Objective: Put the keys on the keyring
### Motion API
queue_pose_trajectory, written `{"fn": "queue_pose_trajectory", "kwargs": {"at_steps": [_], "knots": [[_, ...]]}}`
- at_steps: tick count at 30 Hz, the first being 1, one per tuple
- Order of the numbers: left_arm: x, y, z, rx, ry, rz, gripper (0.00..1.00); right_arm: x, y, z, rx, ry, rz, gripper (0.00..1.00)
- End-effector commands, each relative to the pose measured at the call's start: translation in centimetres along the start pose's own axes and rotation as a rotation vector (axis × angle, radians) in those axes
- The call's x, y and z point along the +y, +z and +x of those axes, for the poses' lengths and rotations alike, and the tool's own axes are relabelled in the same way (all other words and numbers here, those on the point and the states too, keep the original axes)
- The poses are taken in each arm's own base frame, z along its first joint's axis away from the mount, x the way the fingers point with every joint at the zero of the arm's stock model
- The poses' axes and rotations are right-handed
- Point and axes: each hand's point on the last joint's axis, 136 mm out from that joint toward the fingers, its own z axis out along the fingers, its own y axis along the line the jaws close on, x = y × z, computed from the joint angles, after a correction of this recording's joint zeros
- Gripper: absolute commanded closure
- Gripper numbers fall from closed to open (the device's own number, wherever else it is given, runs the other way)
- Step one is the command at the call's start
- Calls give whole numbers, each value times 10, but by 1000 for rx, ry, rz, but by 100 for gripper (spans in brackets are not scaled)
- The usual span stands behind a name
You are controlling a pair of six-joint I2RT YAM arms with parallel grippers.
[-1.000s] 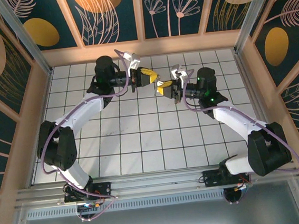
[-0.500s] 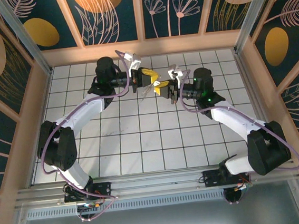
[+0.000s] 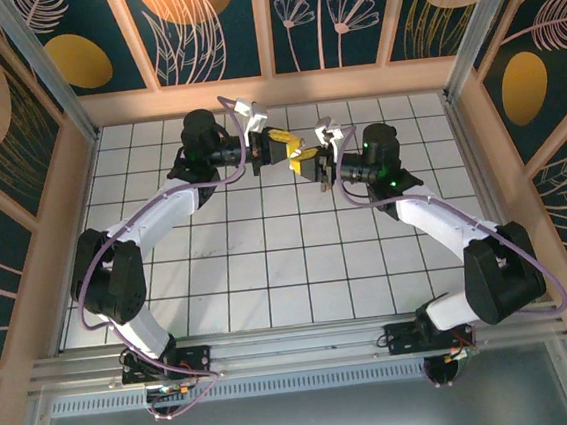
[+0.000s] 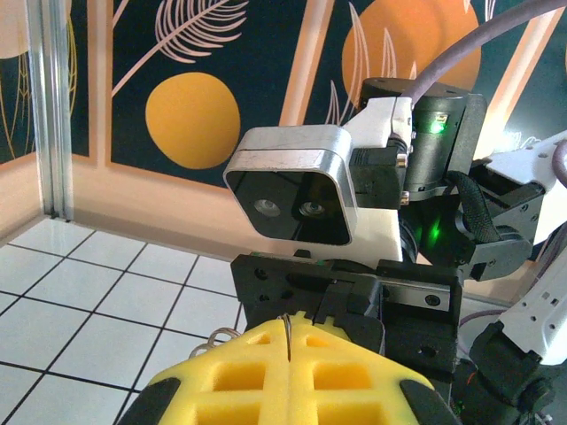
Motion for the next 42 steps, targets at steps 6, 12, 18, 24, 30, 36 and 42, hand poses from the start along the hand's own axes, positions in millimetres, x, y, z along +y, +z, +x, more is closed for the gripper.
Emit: {"fn": "queue_pose_trajectory", "kwargs": {"at_steps": [6,12,18,24,30,36,42], "knots": [[-23,4,-14,-31,53,56,100,8,10,-22,-22,-35,-39,100],[-21,5,-15,-33,51,50,100,11,2,-15,-13,-34,-14,100],[-20,5,-15,-34,51,50,100,13,-6,-10,-15,-31,12,100],[-17,6,-12,-38,38,45,100,13,-12,-8,-19,-26,34,94],[-16,6,-13,-45,36,42,100,14,-26,-7,-20,-29,73,81],[-16,7,-15,-51,34,46,100,17,-50,-14,-52,-40,110,71],[-16,7,-17,-58,27,53,100,18,-68,-28,-110,-57,158,67]]}}
